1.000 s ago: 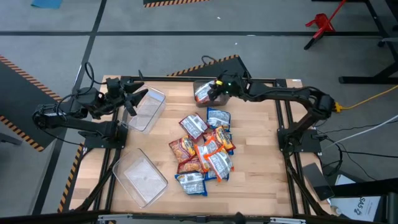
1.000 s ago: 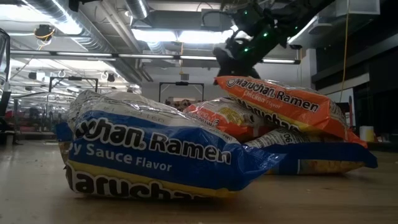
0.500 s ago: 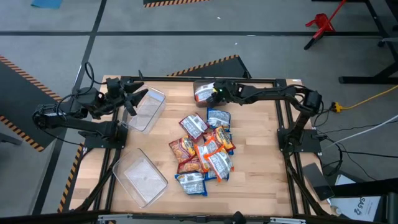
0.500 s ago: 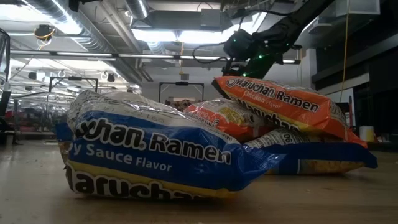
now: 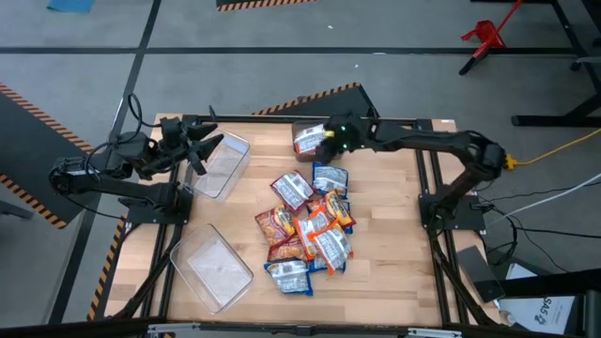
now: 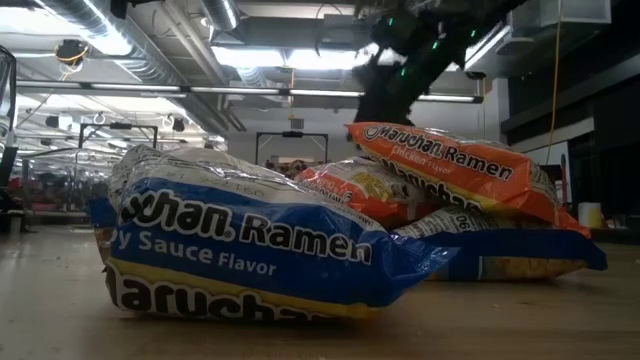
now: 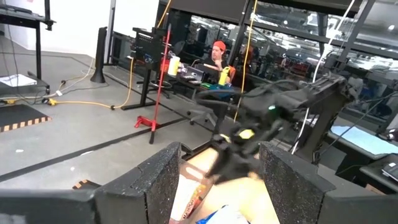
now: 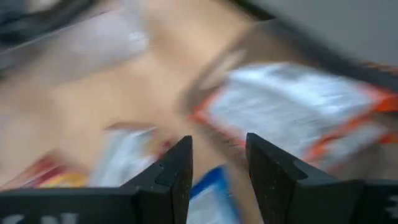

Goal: Sort Maruchan noodles
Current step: Put the orange noodle pack into the black bin

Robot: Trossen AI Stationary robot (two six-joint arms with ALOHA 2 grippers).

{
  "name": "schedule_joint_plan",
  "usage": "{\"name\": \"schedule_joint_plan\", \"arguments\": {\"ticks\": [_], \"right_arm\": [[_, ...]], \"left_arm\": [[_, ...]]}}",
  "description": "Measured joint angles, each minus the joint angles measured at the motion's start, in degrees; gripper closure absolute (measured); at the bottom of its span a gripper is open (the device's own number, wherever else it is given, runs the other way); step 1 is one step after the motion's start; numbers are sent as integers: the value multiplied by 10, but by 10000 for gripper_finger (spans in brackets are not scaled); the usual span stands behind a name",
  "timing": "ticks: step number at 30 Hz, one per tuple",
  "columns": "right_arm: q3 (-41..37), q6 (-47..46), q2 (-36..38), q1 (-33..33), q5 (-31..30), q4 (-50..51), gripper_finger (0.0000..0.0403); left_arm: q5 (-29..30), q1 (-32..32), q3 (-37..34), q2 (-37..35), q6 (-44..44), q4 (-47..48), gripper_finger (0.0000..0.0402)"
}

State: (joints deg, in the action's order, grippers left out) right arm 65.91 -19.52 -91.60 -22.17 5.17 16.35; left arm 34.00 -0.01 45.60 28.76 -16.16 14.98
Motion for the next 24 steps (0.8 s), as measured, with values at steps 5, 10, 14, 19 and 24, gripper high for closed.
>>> {"name": "schedule_joint_plan", "arguments": {"ticks": [5,10,14,19,24], "right_arm": [[1,-11,29,93,70,125,269],[1,-86,35,222,55,263,269],[1,-195,35,327,-16,329,261],[0,-327,35,417,-42,316,195],[0,-399,14,440,-100,312,98]], "left_arm": [[-1,0,0,0,-3,0,189],[-1,0,0,0,0,0,189],[-2,0,0,0,0,0,189],[-7,0,0,0,0,0,189],[-7,0,0,0,0,0,189]]}}
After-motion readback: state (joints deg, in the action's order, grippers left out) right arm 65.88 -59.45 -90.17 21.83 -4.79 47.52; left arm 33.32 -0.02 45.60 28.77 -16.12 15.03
